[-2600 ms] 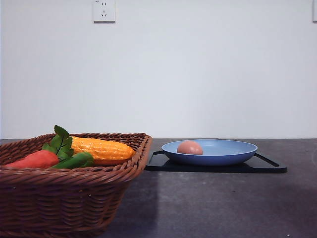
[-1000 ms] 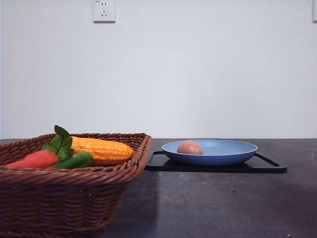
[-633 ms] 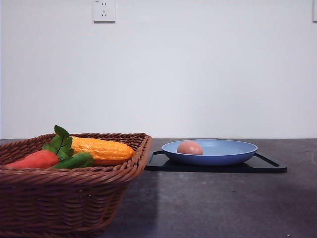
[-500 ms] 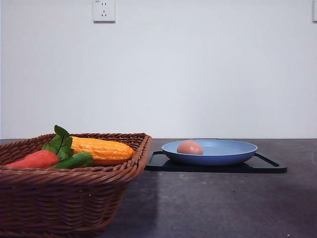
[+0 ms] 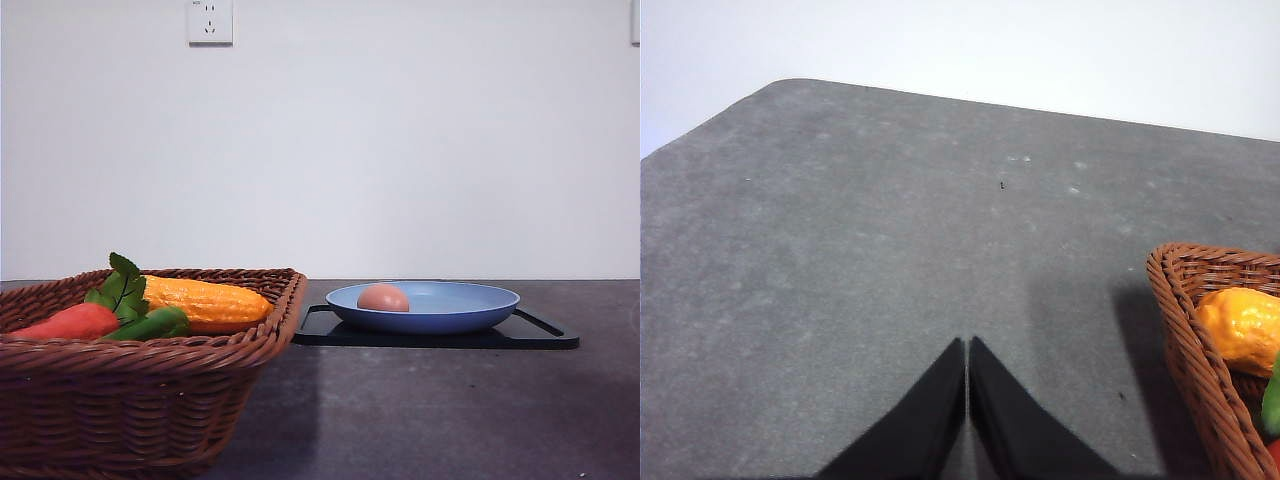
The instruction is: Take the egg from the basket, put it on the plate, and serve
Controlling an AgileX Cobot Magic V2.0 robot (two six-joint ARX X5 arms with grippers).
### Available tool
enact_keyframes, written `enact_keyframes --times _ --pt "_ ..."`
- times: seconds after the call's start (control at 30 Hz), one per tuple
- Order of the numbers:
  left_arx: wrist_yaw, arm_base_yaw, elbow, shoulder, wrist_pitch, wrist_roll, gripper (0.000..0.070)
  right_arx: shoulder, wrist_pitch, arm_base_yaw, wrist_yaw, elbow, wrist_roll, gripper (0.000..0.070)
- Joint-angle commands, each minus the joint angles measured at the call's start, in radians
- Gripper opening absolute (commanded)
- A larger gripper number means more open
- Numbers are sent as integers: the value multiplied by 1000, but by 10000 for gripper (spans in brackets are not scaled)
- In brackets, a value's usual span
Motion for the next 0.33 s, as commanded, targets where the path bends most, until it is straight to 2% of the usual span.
enact_keyframes --times 0.0,0.3 --pt "0 3 -22 -2 -18 1 0 -3 11 0 0 -7 12 0" --pt "0 3 -22 -2 -18 1 0 -3 11 0 0 -7 12 0"
